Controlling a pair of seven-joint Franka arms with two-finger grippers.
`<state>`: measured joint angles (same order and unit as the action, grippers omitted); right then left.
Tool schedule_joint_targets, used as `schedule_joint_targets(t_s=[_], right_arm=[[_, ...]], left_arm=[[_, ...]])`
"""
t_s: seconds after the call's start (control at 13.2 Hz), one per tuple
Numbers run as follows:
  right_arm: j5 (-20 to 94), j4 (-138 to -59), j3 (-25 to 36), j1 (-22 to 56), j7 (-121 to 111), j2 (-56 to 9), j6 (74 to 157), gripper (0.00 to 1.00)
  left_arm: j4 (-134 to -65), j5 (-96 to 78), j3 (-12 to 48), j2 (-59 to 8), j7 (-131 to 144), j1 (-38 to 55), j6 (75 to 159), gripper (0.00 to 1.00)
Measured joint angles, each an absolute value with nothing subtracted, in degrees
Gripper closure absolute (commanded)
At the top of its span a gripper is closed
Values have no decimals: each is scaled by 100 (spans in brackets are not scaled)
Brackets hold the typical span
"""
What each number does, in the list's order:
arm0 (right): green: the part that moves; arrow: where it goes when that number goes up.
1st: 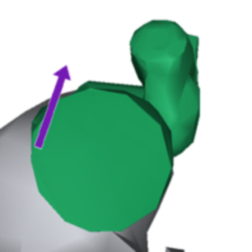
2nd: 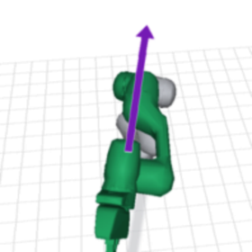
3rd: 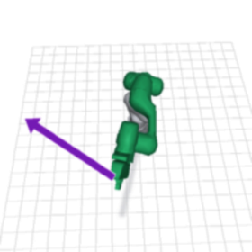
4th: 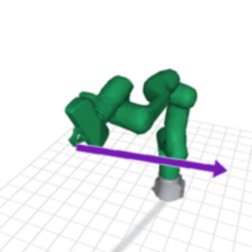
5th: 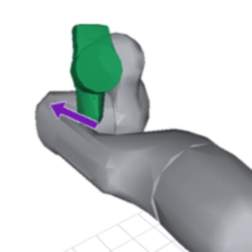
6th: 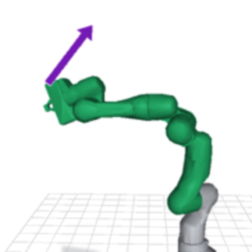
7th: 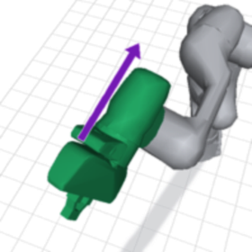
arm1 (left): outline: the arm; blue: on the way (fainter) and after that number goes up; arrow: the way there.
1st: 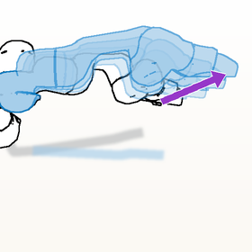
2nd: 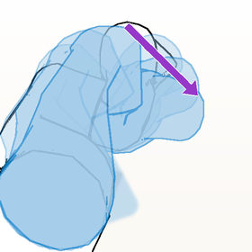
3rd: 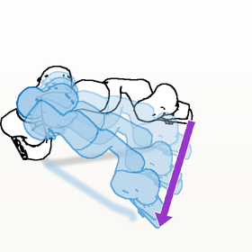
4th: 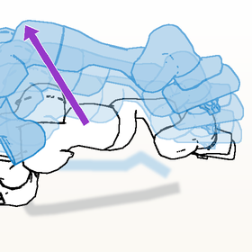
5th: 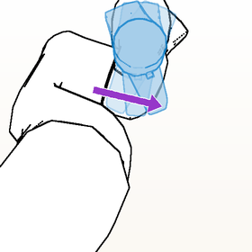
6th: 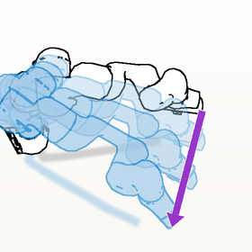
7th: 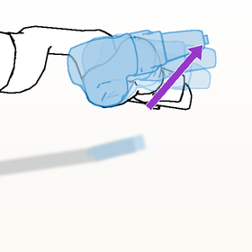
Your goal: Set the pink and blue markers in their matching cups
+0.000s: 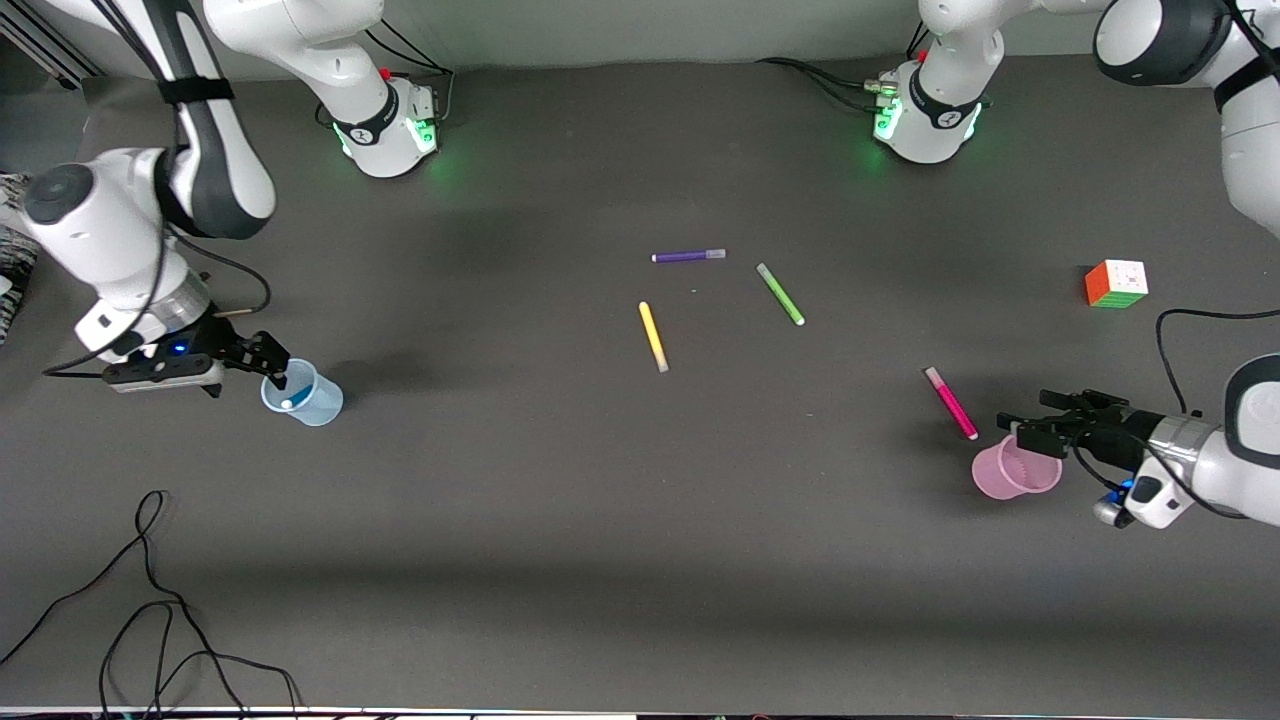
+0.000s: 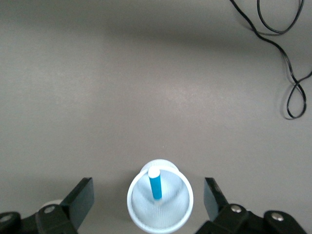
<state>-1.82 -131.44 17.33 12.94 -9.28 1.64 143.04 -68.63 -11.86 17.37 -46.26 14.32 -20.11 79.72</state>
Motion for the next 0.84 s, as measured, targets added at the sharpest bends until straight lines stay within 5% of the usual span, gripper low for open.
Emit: schedule_joint_targets(t_s=[0.23, 0.61, 0.84], right_arm=[[-179, -11813, 1500, 1292, -538, 218, 12243, 0], [-179, -10375, 869, 1309, 133, 402, 10523, 0], [-173, -9631, 326, 1042, 210, 512, 9637, 0]], left_arm=[[-7295, -945, 1757, -4161, 1729, -1603, 8141, 4], [-10414, -566, 1755, -2608, 1792, -1354, 10596, 8], [-11448, -84, 1749, -2443, 2177, -1312, 11604, 15]])
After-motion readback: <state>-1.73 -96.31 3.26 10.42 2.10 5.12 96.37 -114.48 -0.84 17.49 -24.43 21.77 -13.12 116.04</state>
